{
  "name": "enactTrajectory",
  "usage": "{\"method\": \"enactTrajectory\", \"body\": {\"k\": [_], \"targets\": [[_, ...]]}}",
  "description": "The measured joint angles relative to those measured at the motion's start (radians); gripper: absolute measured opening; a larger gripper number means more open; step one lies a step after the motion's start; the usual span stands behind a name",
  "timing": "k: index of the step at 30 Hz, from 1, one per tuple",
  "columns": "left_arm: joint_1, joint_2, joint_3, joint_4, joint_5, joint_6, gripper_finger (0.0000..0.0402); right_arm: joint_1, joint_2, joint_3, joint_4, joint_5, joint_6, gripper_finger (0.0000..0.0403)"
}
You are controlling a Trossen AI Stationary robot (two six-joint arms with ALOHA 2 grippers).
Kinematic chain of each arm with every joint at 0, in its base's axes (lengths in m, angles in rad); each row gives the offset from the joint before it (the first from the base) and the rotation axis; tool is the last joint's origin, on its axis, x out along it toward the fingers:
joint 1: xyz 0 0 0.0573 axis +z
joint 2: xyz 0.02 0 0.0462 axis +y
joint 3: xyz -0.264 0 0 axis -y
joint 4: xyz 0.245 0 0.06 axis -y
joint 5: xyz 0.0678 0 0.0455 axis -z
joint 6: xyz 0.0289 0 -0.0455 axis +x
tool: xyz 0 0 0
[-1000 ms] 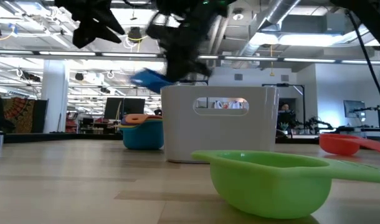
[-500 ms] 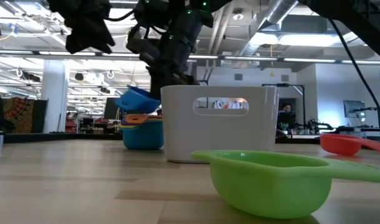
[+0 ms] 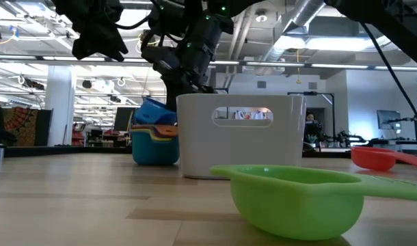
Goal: Nest measuring cups in basket
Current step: Stack the blue measuring cup on top of the orange measuring cup
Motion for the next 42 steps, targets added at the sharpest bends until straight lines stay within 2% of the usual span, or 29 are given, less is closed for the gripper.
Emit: {"method": "enactTrajectory", "body": {"k": [6,10,20,30,42], "targets": [[0.0,0.0,0.0,-0.001,-0.004,-0.018,0.0102,-0.018,0.0,0.02,-0.044,-0.165,-0.048,0.0012],[0.0,0.0,0.0,0.0,-0.033,-0.024,0.0102,-0.023,-0.002,0.072,-0.084,-0.134,-0.154,0.0009],[0.0,0.0,0.0,-0.001,-0.078,-0.086,0.0102,-0.068,-0.002,0.077,-0.092,-0.101,-0.353,0.0012],[0.0,0.0,0.0,-0.001,-0.105,-0.145,0.0102,-0.06,0.004,0.077,-0.059,-0.128,-0.406,0.0023],[0.0,0.0,0.0,-0.002,-0.107,-0.185,0.0103,-0.061,0.004,0.077,-0.049,-0.133,-0.41,0.0104]]}}
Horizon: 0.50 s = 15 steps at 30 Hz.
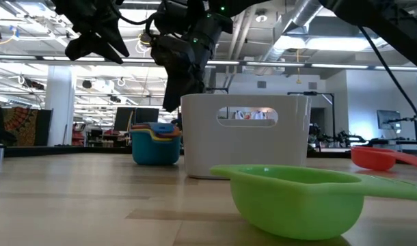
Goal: Nest measuring cups in basket
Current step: Stack the blue measuring cup on top of the orange measuring cup, then stack the red measuring cup on top of the blue measuring cup
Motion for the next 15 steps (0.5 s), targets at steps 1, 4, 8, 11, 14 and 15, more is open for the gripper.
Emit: {"method": "enactTrajectory", "body": {"k": [1,4,8,11,14,15], "targets": [[0.0,0.0,0.0,0.0,0.0,-0.002,0.0103,0.0,0.0,0.0,0.0,0.0,-0.004,0.0113],[0.0,0.0,0.0,0.0,0.0,-0.003,0.0103,0.0,0.0,0.0,-0.002,0.0,-0.021,0.0139],[0.0,0.0,0.0,0.0,0.0,-0.003,0.0103,-0.008,-0.003,0.0,-0.047,0.0,0.01,0.0167],[0.0,0.0,0.0,-0.004,0.0,-0.003,0.0103,-0.026,-0.025,0.0,-0.088,0.0,0.055,0.0176],[0.0,0.0,0.0,-0.009,0.0,0.006,0.0103,-0.042,-0.075,0.001,-0.126,0.0,0.089,0.0174],[0.0,0.0,0.0,-0.009,0.0,0.013,0.0103,-0.047,-0.093,-0.003,-0.135,0.0,0.099,0.0171]]}}
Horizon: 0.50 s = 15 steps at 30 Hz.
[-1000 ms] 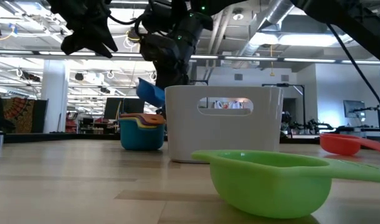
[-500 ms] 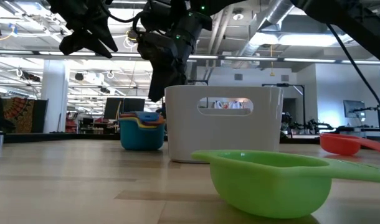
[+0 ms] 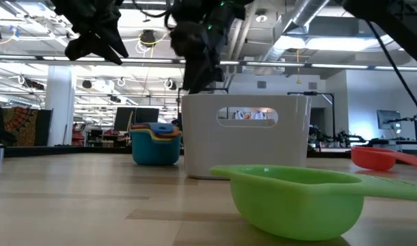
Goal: Nest measuring cups in basket
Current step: Stack the red measuring cup on top of the blue measuring cup
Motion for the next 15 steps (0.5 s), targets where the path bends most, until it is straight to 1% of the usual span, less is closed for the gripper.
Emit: {"method": "enactTrajectory", "body": {"k": [2,4,6,9,12,15], "targets": [[0.0,0.0,0.0,0.0,-0.005,0.021,0.0103,-0.008,-0.045,-0.035,0.006,0.0,0.026,0.0164],[0.0,0.0,0.0,-0.001,-0.032,0.043,0.0102,-0.008,-0.103,-0.09,0.059,0.0,0.06,0.0155],[0.002,0.002,0.0,0.003,-0.064,0.064,0.0102,-0.006,-0.18,-0.18,0.12,0.0,0.097,0.0147],[0.019,0.009,0.0,0.024,-0.075,0.098,0.0102,0.003,-0.306,-0.373,0.273,0.001,0.178,0.0135],[0.036,0.029,0.001,0.073,-0.052,0.113,0.0102,0.016,-0.429,-0.596,0.437,0.005,0.279,0.0128],[0.044,0.064,0.001,0.119,-0.032,0.113,0.0102,0.033,-0.555,-0.792,0.556,0.011,0.384,0.0125]]}}
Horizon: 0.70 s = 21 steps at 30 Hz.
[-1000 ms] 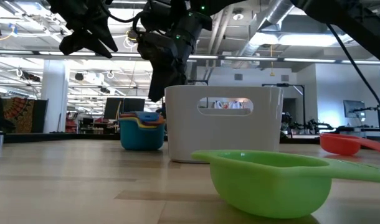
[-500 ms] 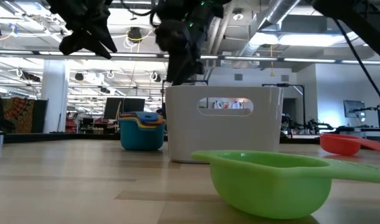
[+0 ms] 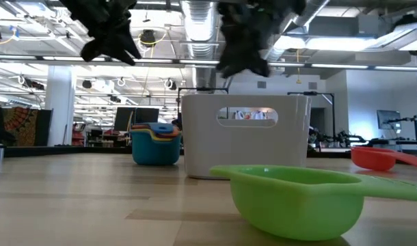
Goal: Nest measuring cups in basket
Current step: Stack the red measuring cup on top of the blue measuring cup
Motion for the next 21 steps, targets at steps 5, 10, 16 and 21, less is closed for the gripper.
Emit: {"method": "enactTrajectory", "body": {"k": [5,10,16,21], "targets": [[0.0,0.085,0.0,0.064,0.063,0.006,0.0102,0.051,-0.168,-0.191,-0.069,0.063,0.115,0.0121],[0.0,0.176,0.0,0.064,0.129,0.039,0.0102,0.118,-0.272,-0.241,-0.345,0.137,0.16,0.0117],[-0.011,0.211,0.0,0.088,0.136,0.018,0.0102,0.216,-0.363,-0.348,-0.6,0.2,0.328,0.0121],[-0.012,0.211,0.0,0.1,0.13,0.038,0.0102,0.197,-0.464,-0.558,-0.521,0.206,0.486,0.0138]]}}
